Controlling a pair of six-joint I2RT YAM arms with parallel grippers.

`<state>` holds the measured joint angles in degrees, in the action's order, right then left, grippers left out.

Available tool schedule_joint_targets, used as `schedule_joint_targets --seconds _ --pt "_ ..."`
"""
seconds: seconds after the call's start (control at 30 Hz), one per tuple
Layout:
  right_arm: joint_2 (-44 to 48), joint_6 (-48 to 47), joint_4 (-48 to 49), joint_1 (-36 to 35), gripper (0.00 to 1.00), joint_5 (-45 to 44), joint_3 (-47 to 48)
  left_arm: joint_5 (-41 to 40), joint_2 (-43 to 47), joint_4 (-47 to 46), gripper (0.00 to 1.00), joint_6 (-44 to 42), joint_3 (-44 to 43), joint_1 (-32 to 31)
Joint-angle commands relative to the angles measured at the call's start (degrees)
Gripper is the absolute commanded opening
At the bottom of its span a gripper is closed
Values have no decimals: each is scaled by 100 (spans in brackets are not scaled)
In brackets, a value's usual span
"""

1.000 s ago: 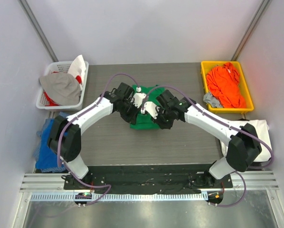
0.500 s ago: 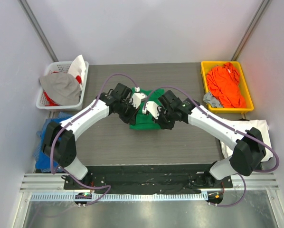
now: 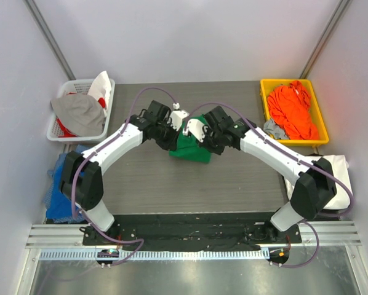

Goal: Fold and stack the t-shirts
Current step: Fold the tshirt

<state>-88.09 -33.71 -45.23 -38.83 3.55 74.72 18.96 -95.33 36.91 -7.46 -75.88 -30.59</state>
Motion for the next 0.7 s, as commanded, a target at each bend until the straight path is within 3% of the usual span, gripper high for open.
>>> schedule_joint_targets --seconds 0.0,0.67 --pt "-172 -223 5 331 1 -329 587 -446 -100 -245 0 96 -305 229" --pt "-1657 -487 471 1219 1 -434 2178 -648 -1575 -896 0 316 -1649 668"
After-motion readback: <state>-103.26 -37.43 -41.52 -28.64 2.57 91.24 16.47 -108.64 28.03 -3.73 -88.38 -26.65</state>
